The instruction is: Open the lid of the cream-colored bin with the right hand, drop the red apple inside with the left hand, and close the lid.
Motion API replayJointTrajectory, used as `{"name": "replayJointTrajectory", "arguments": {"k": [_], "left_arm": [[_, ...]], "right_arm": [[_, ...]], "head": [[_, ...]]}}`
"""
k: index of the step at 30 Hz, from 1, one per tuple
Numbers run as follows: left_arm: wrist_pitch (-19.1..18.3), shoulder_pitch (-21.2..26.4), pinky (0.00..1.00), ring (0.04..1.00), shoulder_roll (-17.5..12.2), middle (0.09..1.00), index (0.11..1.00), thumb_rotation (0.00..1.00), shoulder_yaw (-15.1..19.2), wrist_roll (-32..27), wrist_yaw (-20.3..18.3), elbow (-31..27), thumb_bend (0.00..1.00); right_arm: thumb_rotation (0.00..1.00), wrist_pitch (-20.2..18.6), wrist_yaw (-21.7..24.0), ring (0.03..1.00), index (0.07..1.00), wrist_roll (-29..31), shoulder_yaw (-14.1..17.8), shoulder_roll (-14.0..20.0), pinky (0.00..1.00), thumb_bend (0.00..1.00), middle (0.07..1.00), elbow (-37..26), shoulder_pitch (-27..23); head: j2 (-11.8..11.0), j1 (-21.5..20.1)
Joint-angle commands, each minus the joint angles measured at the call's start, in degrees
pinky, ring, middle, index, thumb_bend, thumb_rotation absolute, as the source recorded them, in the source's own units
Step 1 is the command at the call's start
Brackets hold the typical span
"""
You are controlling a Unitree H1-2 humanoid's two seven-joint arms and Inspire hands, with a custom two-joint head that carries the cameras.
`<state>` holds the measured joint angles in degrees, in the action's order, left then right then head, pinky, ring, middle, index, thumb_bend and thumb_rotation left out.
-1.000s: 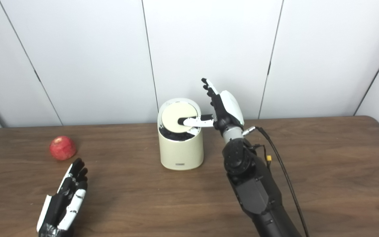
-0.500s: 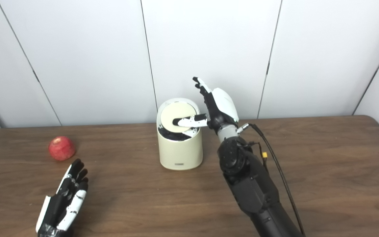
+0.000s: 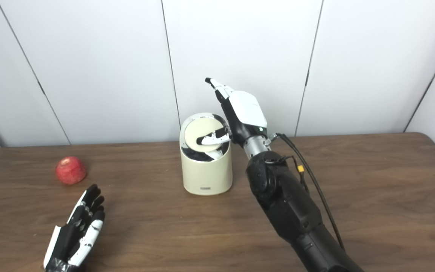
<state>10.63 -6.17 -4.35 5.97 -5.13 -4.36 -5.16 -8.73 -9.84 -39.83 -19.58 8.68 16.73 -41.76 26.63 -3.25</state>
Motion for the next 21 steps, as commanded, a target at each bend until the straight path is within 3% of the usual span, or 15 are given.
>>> {"name": "replayJointTrajectory", "arguments": {"k": [1, 8, 15, 19, 21], "left_arm": [[1.1, -3.1, 0.97, 0.961, 1.0, 0.972, 0.977, 0.47, -0.6, -0.4, 0.2, 3.7, 0.38], [1.0, -3.2, 0.95, 0.955, 1.1, 0.969, 0.979, 0.47, -0.8, 0.5, 0.5, 3.4, 0.37], [1.2, -2.9, 0.94, 0.949, 1.5, 0.964, 0.974, 0.47, -0.8, 0.1, 0.5, 3.9, 0.36], [1.1, -2.8, 0.94, 0.955, 1.8, 0.97, 0.979, 0.48, -0.5, -0.7, 0.5, 4.0, 0.37], [1.3, -2.8, 0.94, 0.954, 1.8, 0.969, 0.98, 0.47, -0.5, -1.0, 0.2, 4.1, 0.35]], "right_arm": [[0.15, 0.0, -0.2, 0.911, 0.922, 0.1, 1.2, -0.1, 0.88, 0.9, 0.908, 0.6, -1.5], [0.18, 0.2, -2.1, 0.838, 0.911, 4.9, 7.9, -1.0, 0.74, 0.84, 0.879, -4.3, -1.5], [0.22, -1.9, 0.4, 0.802, 0.898, 6.1, 11.9, 1.3, 0.66, 0.81, 0.861, -10.1, 1.3], [0.24, -4.5, 3.3, 0.809, 0.904, 10.0, 15.0, 2.2, 0.62, 0.75, 0.876, -14.2, 4.7], [0.31, -6.3, 4.4, 0.805, 0.895, 10.1, 15.7, 3.1, 0.63, 0.71, 0.864, -16.2, 7.0]], "head": [[0.0, 0.0], [0.1, 0.0], [0.1, 0.3], [0.2, 0.3], [0.3, 0.3]]}}
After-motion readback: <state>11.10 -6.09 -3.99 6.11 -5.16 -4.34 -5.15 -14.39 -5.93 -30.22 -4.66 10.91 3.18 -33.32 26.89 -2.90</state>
